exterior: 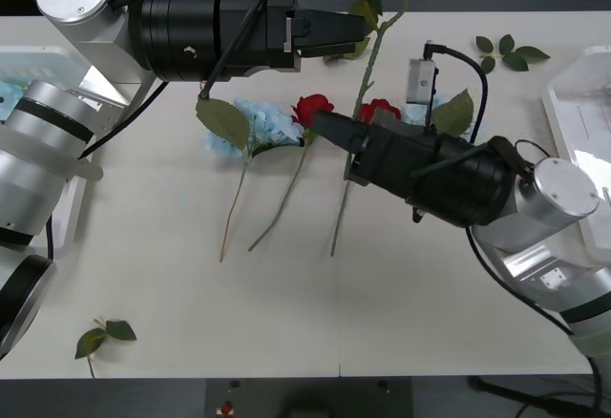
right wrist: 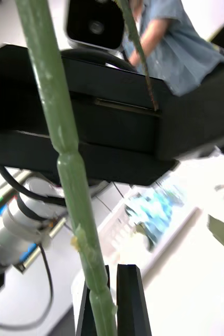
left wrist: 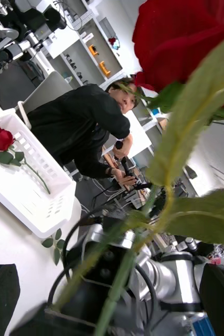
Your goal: Put the red flowers into the right box and the blue flowers into the left box
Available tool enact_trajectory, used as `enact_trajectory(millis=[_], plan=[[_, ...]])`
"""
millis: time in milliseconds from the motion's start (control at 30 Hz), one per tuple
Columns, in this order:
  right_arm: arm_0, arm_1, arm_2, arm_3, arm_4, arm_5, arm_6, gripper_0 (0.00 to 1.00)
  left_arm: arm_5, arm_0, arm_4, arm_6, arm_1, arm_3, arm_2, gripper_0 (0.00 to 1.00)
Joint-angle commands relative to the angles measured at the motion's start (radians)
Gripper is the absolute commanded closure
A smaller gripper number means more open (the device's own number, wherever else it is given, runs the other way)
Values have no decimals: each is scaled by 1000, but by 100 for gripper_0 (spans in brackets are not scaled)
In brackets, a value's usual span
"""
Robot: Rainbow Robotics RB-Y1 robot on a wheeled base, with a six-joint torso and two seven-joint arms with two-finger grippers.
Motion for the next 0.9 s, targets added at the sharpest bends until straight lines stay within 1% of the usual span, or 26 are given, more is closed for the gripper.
enact_trajectory(millis=[33,67,100,200,267,367,500,600,733,900], plan=[[-31,-134,-41,-32,58,6,-166,100,-5,-24,7,-34,2,-24,20,0],[-31,-159,-47,-32,72,6,-194,100,-5,-24,7,-34,2,-24,20,0],[-30,-188,-58,-29,84,8,-232,100,-4,31,7,-36,-13,-6,12,0],[-30,-249,-89,-3,125,17,-312,100,-19,57,12,-34,-10,-34,35,0],[-30,-269,-110,23,142,28,-341,100,-20,60,-5,-31,-2,-49,49,0],[-31,-310,-178,89,194,83,-387,100,-16,60,-37,-19,36,-74,57,0],[-34,-370,-282,169,285,215,-456,100,12,60,-62,-8,107,-81,51,0],[-53,-401,-347,227,369,304,-502,100,42,62,-82,0,154,-81,48,0],[-91,-435,-451,310,564,440,-557,100,82,63,-103,15,228,-81,25,0],[-175,-467,-548,410,820,590,-571,100,76,66,-112,35,323,-81,-61,0]])
